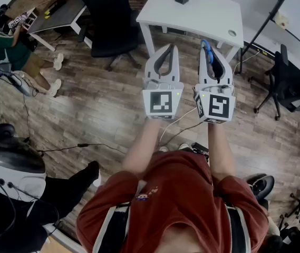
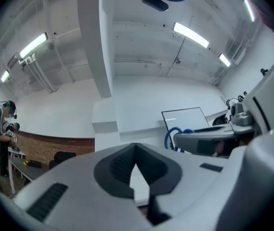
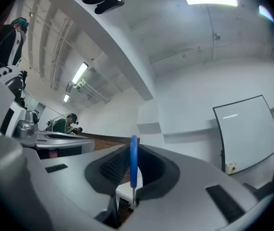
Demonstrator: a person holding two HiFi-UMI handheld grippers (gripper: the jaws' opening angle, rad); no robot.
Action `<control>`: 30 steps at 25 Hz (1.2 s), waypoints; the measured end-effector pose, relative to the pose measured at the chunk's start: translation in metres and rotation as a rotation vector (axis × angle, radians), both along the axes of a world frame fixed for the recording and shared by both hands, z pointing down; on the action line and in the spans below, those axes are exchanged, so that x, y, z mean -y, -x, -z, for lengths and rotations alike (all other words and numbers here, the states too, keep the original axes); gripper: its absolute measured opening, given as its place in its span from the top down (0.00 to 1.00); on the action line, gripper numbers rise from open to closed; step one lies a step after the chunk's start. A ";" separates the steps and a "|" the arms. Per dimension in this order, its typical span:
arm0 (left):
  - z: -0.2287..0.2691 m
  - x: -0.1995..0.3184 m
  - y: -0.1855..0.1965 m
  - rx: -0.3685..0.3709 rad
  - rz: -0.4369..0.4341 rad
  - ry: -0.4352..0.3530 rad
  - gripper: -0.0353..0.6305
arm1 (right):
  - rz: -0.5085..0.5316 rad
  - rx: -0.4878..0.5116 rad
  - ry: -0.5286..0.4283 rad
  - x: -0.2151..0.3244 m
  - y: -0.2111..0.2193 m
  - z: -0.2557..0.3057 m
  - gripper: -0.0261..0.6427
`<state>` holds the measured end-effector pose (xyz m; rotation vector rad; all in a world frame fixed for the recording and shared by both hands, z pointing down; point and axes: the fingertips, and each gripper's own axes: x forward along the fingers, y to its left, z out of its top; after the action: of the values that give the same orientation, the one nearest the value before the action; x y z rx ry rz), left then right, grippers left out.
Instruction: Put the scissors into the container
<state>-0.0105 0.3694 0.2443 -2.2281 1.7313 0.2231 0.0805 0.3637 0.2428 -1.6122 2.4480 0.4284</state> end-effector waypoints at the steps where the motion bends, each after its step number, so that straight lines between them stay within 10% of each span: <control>1: 0.001 0.001 -0.002 0.002 0.001 0.003 0.93 | 0.001 0.002 0.001 0.001 -0.002 0.000 0.88; 30: -0.020 0.002 -0.085 0.053 0.008 0.053 0.93 | 0.061 0.051 0.045 0.004 -0.082 -0.013 0.88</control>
<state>0.0747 0.3677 0.2644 -2.2427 1.7380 0.1166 0.1623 0.3601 0.2556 -1.5411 2.4783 0.3220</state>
